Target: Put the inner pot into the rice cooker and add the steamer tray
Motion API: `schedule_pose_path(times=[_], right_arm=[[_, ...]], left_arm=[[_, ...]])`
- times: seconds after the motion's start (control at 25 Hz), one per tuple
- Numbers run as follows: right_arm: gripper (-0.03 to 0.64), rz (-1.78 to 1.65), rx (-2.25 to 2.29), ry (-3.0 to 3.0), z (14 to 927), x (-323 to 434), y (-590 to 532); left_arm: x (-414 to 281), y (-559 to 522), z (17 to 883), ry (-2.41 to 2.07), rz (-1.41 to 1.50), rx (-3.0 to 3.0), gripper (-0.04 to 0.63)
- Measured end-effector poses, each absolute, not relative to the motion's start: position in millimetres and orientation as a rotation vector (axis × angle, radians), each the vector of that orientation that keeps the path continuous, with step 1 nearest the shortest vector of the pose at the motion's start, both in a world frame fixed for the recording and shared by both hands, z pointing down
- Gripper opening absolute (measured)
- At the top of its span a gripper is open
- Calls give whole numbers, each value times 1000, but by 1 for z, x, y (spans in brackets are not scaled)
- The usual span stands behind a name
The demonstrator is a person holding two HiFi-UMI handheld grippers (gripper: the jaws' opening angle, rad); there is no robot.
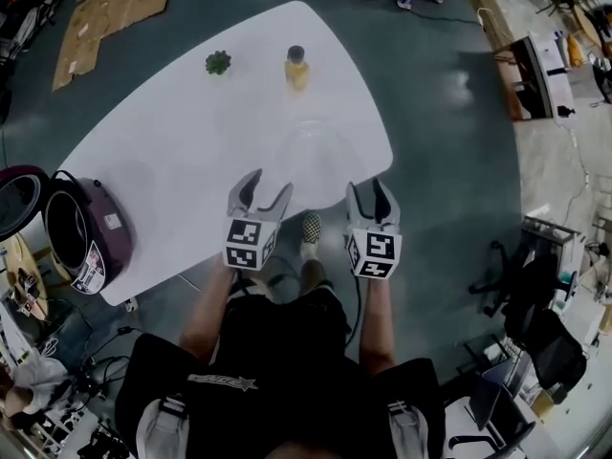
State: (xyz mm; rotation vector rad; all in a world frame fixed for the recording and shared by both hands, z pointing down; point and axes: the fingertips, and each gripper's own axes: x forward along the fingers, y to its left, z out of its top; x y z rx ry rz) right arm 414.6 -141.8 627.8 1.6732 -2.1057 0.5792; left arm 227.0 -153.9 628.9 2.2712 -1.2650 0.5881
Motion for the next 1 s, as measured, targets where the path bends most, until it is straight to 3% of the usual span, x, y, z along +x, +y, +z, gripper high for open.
schedule_pose_path(times=[0.64,0.96,1.0], right_arm=[[221,740,1573,-2026,729,416,-142],[219,797,1542,-2023,743,414,-147],[193,794,1540,-2018,744,414,-147]], left_arm=[[219,-150,732,-1258,725,2102,277],[221,-149,745,-1239,744,2084,194],[222,-149,745,-1239,749,2084,186]])
